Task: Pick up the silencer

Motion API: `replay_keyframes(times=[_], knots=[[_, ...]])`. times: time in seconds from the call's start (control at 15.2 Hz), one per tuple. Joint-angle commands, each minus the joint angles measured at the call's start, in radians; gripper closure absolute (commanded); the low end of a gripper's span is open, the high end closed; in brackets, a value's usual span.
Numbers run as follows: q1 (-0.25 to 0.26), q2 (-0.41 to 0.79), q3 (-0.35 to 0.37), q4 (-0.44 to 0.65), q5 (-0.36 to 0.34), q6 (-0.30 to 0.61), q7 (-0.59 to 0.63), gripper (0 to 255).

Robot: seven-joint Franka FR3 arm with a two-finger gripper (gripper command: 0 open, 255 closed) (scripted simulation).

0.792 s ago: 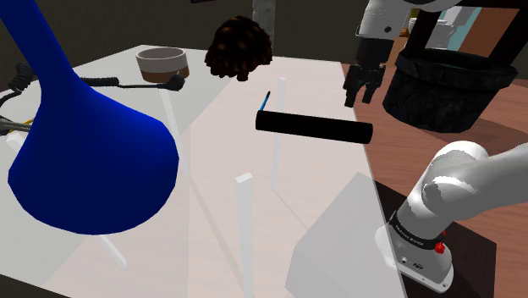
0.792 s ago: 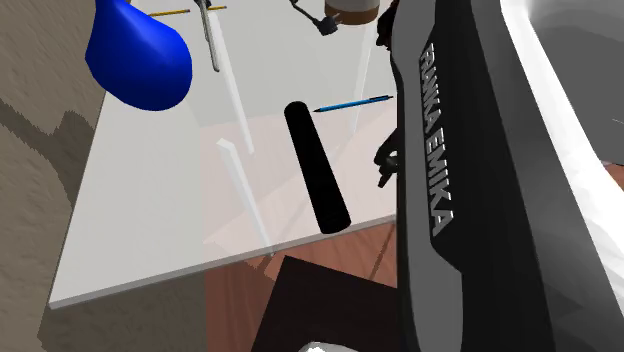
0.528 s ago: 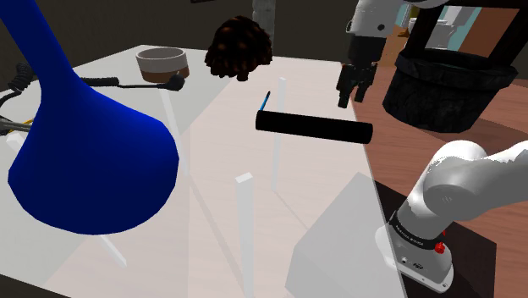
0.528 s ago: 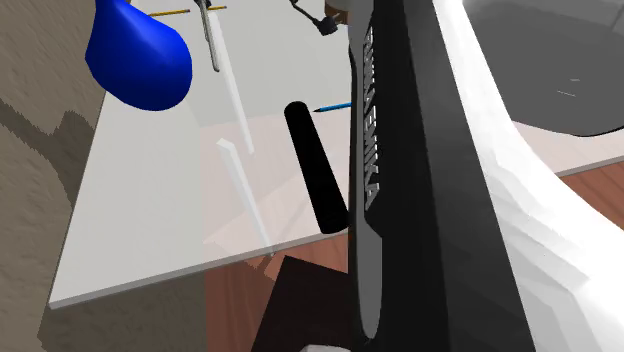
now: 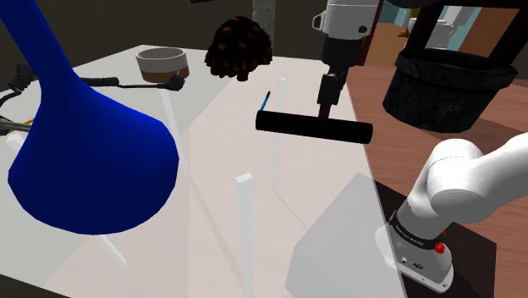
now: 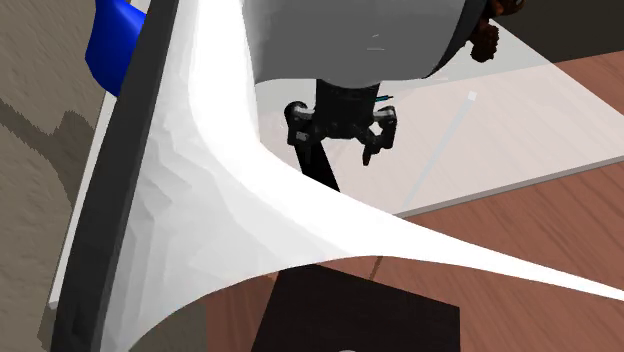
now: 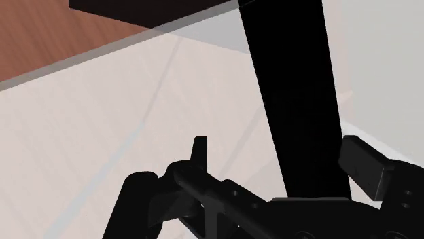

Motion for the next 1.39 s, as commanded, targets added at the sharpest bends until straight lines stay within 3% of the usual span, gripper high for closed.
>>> replay_keyframes(times=[0.0, 0.66, 0.73, 1.32], knots=[[0.032, 0.028, 0.051, 0.024, -0.004, 0.018, -0.009, 0], [0.046, 0.013, 0.074, -0.086, 0.004, 0.117, -0.013, 0], [0.046, 0.013, 0.074, -0.087, 0.005, 0.118, -0.013, 255], [0.045, 0.013, 0.074, -0.086, 0.004, 0.117, -0.013, 255]])
